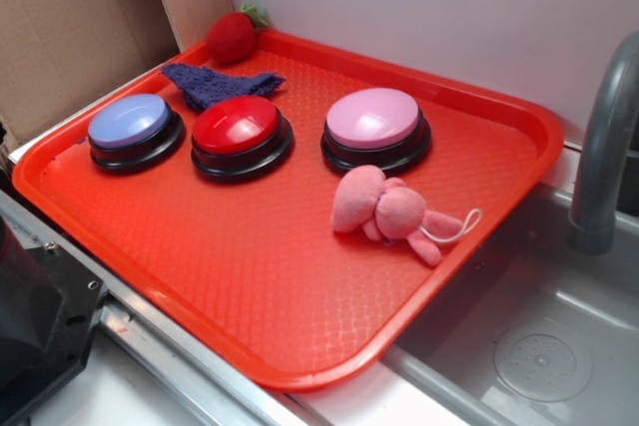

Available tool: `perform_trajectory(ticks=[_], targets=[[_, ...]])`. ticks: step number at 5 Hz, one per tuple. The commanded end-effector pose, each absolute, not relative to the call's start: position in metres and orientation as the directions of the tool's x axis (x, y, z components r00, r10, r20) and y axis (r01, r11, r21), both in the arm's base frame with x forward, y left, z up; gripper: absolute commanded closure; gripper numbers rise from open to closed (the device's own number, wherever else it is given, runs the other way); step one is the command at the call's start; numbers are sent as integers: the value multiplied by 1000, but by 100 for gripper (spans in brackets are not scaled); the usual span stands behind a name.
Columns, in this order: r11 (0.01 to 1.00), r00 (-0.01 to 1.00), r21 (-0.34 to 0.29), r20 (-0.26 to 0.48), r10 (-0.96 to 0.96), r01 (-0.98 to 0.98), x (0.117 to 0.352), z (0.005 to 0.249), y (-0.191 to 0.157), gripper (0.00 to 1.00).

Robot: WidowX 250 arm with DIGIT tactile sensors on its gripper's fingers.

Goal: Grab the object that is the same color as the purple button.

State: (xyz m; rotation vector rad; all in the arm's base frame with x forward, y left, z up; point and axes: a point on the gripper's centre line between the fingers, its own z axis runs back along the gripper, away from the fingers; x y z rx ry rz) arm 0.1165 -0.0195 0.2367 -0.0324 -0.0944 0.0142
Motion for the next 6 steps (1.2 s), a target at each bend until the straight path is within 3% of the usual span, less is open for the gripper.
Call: perform_trajectory(ticks=[1,2,4,5,6], targets=[[999,995,-33,94,16,-13,116,237,-19,0],[991,989,-82,88,117,-109,128,228,-9,0],[885,894,-140,-14,447,-444,166,182,44,0],[763,775,-167,-14,631,-624,185,158,70,0],[650,654,-131,16,757,-749,201,143,89,0]])
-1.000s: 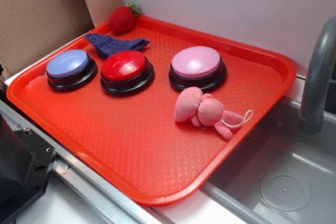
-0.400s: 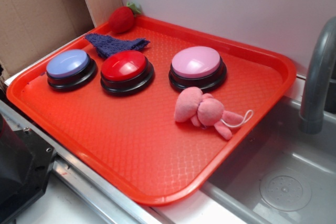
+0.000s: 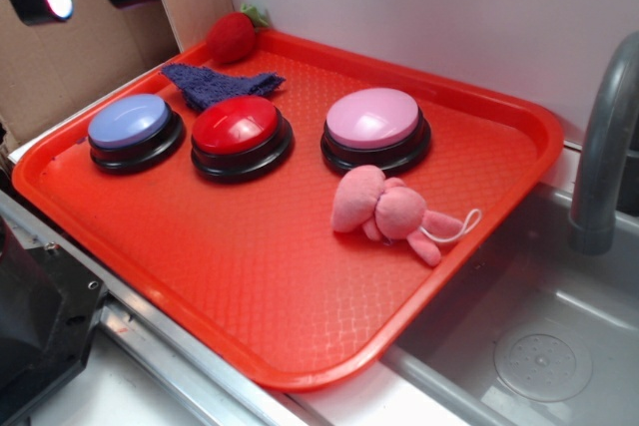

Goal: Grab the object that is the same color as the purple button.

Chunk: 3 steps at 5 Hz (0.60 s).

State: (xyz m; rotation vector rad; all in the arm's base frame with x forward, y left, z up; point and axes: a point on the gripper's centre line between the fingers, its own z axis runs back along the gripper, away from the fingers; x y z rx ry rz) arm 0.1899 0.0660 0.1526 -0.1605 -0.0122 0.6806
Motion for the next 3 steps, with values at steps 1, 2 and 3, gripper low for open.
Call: perform_trajectory(ticks=[1,2,3], targets=[[526,523,-148,59,850,-838,219,123,108,0],[445,438,-190,83,895,-875,235,105,127,0],[412,404,-236,86,911,-880,254,92,148,0]])
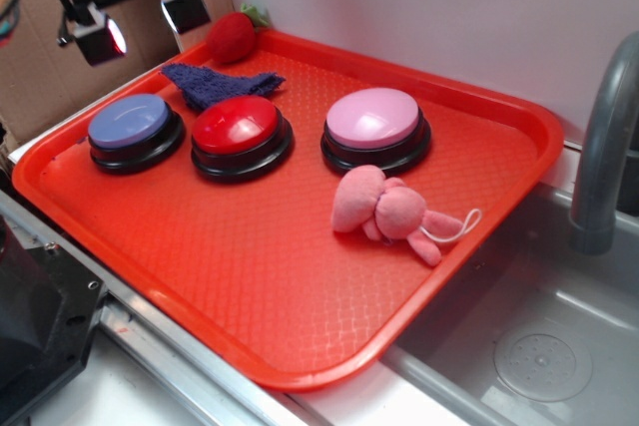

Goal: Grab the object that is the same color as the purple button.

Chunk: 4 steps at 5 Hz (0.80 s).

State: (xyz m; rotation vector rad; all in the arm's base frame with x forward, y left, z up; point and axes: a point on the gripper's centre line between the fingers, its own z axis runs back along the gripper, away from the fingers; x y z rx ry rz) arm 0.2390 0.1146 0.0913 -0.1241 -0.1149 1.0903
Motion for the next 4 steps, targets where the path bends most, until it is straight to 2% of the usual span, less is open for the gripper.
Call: perform_trajectory(ticks=[1,2,3,4], targets=[[385,376,-285,89,922,-878,267,76,156,0],[350,341,-302,83,936,-887,278,62,163,0],[383,374,-267,87,923,-884,287,51,163,0],[395,389,-276,79,918,-876,288,41,160,0]])
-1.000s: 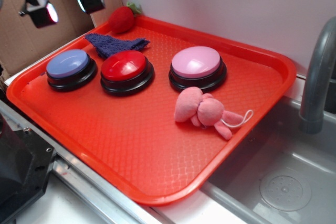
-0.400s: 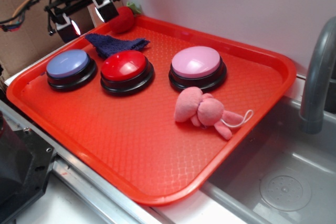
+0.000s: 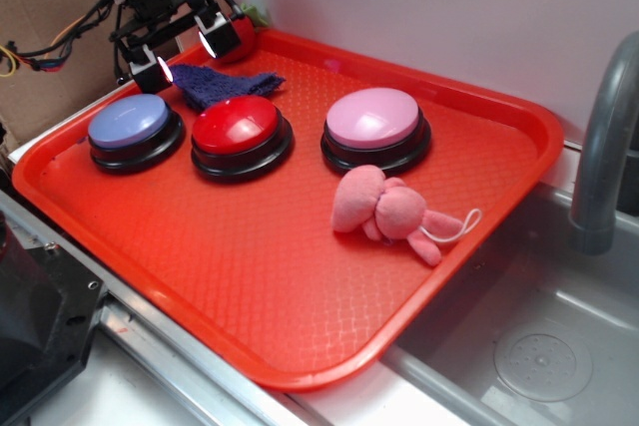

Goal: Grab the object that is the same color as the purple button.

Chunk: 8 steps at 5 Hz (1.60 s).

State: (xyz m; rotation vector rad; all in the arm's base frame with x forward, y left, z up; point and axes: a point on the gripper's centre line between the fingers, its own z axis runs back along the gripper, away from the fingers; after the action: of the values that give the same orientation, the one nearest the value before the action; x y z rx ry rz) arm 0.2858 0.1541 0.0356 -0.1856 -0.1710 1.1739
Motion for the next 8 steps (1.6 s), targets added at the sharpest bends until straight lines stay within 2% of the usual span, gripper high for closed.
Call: perform_trajectory(ticks=[1,2,3,4,5,7,8], targets=[[393,390,-269,66,919,-879,289,32,155,77],[379,378,-273,60,924,-884,288,32,154,100],[384,379,-290,75,922,-877,285,40,153,100],[449,436,-298,115,893,-842,280,65,151,100],[529,519,-305,119,846,-792,277,90,140,100],[716,697,-217,171,697,-663,254,153,98,100],[831,822,-209,152,549,-516,233,179,53,100]])
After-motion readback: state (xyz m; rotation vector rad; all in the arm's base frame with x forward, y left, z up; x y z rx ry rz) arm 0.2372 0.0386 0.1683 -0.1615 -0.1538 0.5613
